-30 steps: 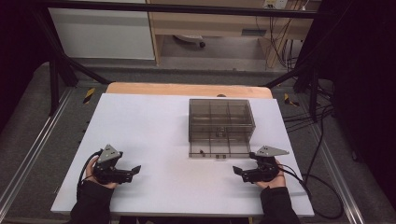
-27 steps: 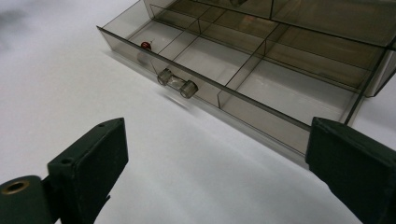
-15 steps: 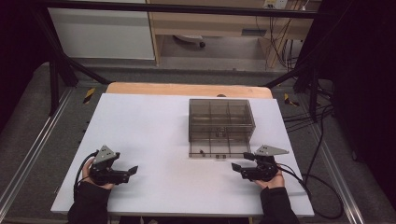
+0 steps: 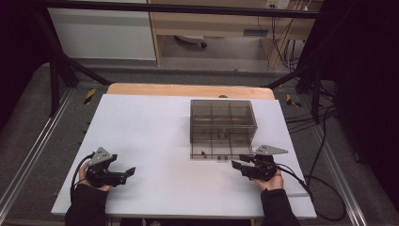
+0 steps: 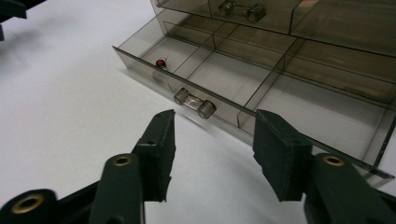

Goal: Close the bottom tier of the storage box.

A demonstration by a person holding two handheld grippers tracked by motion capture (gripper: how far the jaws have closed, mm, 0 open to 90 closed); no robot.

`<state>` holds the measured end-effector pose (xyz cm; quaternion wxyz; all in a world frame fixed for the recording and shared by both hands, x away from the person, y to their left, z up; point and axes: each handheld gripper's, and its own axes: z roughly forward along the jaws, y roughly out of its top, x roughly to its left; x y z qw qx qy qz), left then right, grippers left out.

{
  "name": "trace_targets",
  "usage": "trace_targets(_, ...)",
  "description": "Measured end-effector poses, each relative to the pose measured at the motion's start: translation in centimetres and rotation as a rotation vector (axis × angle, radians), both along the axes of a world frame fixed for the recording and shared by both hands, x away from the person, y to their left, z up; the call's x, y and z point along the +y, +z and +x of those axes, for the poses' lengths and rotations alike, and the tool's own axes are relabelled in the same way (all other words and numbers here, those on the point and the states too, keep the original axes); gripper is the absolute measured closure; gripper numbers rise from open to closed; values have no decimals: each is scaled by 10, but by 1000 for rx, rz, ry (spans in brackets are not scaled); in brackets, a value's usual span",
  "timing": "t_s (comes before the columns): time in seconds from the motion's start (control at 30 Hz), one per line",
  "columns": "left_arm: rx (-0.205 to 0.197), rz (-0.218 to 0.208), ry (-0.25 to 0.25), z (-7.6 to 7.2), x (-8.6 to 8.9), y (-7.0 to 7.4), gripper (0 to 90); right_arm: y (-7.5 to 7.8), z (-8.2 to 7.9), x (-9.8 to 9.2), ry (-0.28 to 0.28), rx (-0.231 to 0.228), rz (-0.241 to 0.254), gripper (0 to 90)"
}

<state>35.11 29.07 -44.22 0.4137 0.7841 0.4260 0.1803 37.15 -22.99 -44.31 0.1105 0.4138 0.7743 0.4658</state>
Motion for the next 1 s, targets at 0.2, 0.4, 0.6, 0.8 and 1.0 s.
trace_targets(0.2,0,3,0,0,0,0,58,-3,3,5,3,-3,-27,599)
trace_targets(0.4,-2,1,1,0,0,1,58,-5,5,11,16,-4,-55,675)
trace_targets(0.6,-1,2,-1,0,0,0,58,-7,6,12,13,1,-67,738)
trace_targets(0.8,-1,0,-2,0,0,1,58,-8,6,14,10,9,-76,802)
trace_targets(1.0,-3,1,-2,-1,0,1,58,-8,9,18,12,1,-96,855)
